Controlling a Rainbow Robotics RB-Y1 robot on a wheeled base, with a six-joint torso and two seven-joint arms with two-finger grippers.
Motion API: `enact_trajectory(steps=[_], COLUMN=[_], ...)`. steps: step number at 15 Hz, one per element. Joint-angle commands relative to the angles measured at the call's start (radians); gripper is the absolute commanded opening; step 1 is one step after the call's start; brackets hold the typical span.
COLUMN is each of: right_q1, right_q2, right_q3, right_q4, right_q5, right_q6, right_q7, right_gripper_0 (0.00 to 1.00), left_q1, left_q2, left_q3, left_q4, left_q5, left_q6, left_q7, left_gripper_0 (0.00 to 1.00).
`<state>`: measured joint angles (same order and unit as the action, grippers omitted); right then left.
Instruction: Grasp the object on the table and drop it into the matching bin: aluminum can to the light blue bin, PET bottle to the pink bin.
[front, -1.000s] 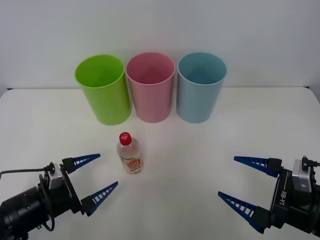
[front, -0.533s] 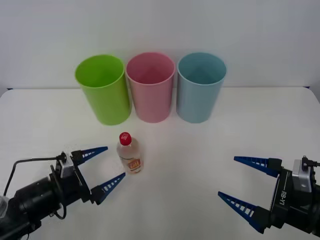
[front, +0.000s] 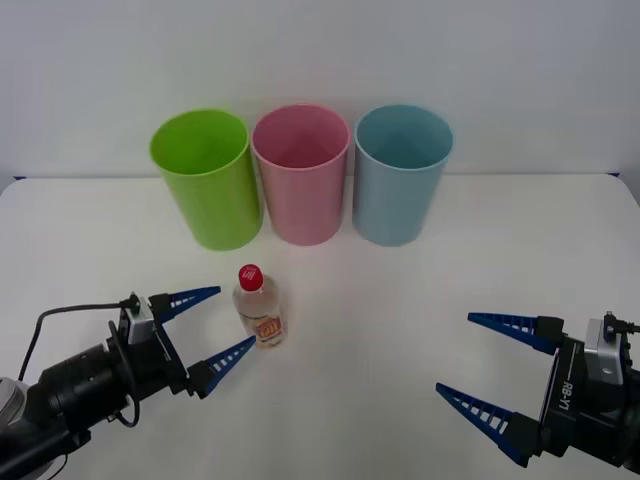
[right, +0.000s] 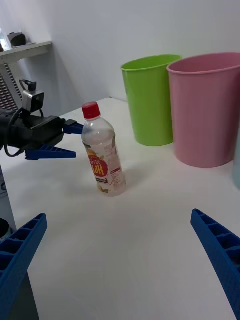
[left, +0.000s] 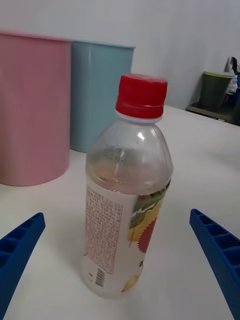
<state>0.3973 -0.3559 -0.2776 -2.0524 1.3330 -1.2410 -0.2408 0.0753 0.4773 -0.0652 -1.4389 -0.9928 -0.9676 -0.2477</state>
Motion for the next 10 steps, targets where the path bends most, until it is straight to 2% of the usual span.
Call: enact_trajectory(steps=[1, 7, 10], right_q1=[0.0, 0.0, 0.0], right_q2=[0.0, 0.0, 0.0], right_q3=[0.0, 0.0, 0.0], right_q4=[0.0, 0.0, 0.0], right_q5=[0.0, 0.0, 0.0], right_q6=[0.0, 0.0, 0.0], right_q7=[0.0, 0.0, 0.0], right_gripper_0=[1.0, 1.0, 1.0], left_q1=[0.003, -0.014, -0.046], left_q2=[0.003, 0.003, 0.001], left_q3=[-0.001, -0.054, -0.097], left_q4=[0.0, 0.0, 0.0], left_q5=[0.002, 0.005, 0.009], left_q6=[-0.002, 0.018, 0.069], left_q7=[0.004, 0.008, 0.008], left_gripper_0=[1.0, 1.0, 1.0])
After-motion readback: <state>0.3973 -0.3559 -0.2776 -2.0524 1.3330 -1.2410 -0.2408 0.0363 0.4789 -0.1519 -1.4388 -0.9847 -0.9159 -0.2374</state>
